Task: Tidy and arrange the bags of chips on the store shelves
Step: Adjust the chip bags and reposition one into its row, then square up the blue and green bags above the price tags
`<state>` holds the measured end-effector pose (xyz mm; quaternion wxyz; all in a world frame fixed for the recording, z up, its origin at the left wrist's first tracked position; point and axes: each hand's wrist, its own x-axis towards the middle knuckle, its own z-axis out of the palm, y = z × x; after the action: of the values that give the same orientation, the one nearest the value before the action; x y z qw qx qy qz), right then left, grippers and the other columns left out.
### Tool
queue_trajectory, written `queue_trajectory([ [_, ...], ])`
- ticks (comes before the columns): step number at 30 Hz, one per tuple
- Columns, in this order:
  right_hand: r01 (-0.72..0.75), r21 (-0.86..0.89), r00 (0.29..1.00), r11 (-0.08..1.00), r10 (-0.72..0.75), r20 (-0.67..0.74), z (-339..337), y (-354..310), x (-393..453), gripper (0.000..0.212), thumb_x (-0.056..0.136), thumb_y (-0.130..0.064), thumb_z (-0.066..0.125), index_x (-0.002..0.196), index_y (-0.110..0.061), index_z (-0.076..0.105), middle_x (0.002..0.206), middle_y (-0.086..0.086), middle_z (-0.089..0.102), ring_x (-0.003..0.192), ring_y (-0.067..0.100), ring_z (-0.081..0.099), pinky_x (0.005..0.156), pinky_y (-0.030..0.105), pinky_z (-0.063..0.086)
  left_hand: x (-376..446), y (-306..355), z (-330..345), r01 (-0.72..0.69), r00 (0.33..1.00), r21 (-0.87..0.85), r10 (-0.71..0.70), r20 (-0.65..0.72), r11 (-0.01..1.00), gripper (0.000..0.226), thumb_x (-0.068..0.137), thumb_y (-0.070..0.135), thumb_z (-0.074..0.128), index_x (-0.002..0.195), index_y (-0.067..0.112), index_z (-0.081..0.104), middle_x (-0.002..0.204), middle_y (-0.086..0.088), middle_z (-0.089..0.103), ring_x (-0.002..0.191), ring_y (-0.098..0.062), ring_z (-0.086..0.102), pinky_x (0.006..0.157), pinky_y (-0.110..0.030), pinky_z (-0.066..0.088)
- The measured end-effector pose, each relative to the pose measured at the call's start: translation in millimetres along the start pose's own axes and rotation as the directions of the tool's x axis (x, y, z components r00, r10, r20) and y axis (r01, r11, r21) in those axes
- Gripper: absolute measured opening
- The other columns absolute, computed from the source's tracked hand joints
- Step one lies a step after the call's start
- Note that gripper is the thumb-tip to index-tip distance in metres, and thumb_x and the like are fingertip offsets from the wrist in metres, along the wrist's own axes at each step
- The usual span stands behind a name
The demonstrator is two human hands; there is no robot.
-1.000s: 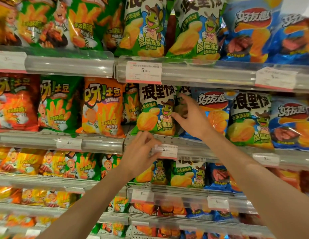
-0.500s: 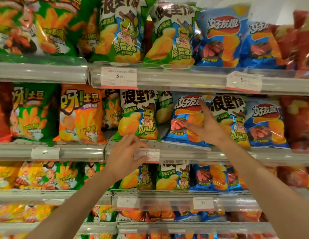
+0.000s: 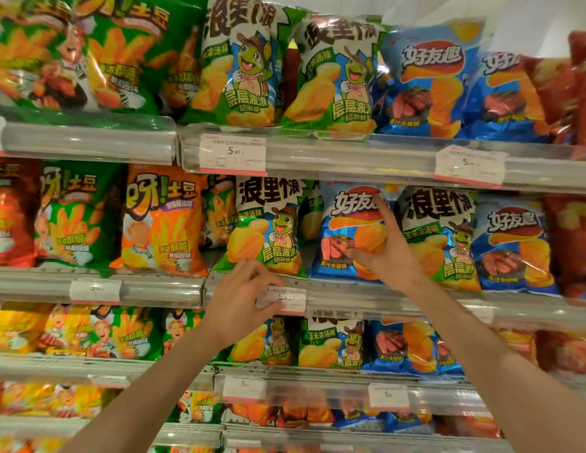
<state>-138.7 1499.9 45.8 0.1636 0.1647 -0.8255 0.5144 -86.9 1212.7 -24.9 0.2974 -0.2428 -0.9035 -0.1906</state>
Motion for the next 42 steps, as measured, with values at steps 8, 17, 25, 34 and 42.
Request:
queue_trajectory([
  [8,-0.051,-0.026,0.996,0.998,0.053,0.069,6.9,2.0,10.4,0.113,0.076,-0.009,0.084,0.156,-0.042,0.011,0.143,-0.006,0.042,0.127,0.014,0.052,0.107,0.039,0.047,0.0,-1.4,0.6,0.001,1.000,-0.011,-0.001,0.009,1.000,0.037,0.078,0.042,0.079,0.108,0.025,0.068,0.104,0.008,0.054,0.099,-0.014,0.050,0.077,-0.029,0.045],
  [17,0.020,-0.396,0.948,0.918,-0.143,-0.283,22.4,-0.3,-32.3,0.099,0.082,-0.042,0.077,0.156,-0.022,0.015,0.151,0.013,0.030,0.137,0.027,0.037,0.111,0.046,0.040,-13.7,-0.1,10.7,-0.032,0.996,0.047,0.036,-0.085,0.998,0.037,0.082,0.032,0.078,0.115,0.018,0.068,0.107,-0.002,0.056,0.100,-0.024,0.053,0.078,-0.035,0.049],
  [25,0.020,-0.642,0.914,0.767,-0.275,-0.299,80.6,37.1,-122.2,0.060,0.094,-0.038,0.061,0.144,-0.009,0.045,0.155,0.022,0.032,0.143,0.041,0.032,0.107,0.062,0.036,-34.1,4.0,20.5,-0.043,0.989,-0.004,0.042,-0.144,0.999,0.035,0.092,0.030,0.065,0.125,0.016,0.065,0.115,-0.006,0.058,0.103,-0.025,0.052,0.086,-0.040,0.045],
  [34,0.002,-0.700,0.981,0.714,-0.139,-0.139,91.9,55.1,-170.6,0.071,0.098,-0.041,0.053,0.156,-0.010,0.026,0.166,0.014,0.005,0.154,0.031,0.002,0.122,0.052,0.018,-65.2,19.1,39.3,-0.027,0.990,-0.037,0.021,-0.137,0.999,0.041,0.092,0.027,0.066,0.129,0.009,0.062,0.146,-0.014,0.046,0.138,-0.035,0.038,0.111,-0.050,0.032],
  [42,0.188,-0.554,0.977,0.811,-0.215,0.016,49.0,76.0,-175.6,0.062,0.100,-0.038,0.053,0.154,-0.017,0.032,0.167,0.006,0.009,0.154,0.023,0.007,0.122,0.044,0.019,-72.3,75.0,65.2,0.217,0.967,-0.003,-0.216,-0.133,0.976,0.054,0.092,0.033,0.059,0.142,0.016,0.050,0.162,-0.012,0.019,0.151,-0.032,0.011,0.118,-0.050,0.020],
])
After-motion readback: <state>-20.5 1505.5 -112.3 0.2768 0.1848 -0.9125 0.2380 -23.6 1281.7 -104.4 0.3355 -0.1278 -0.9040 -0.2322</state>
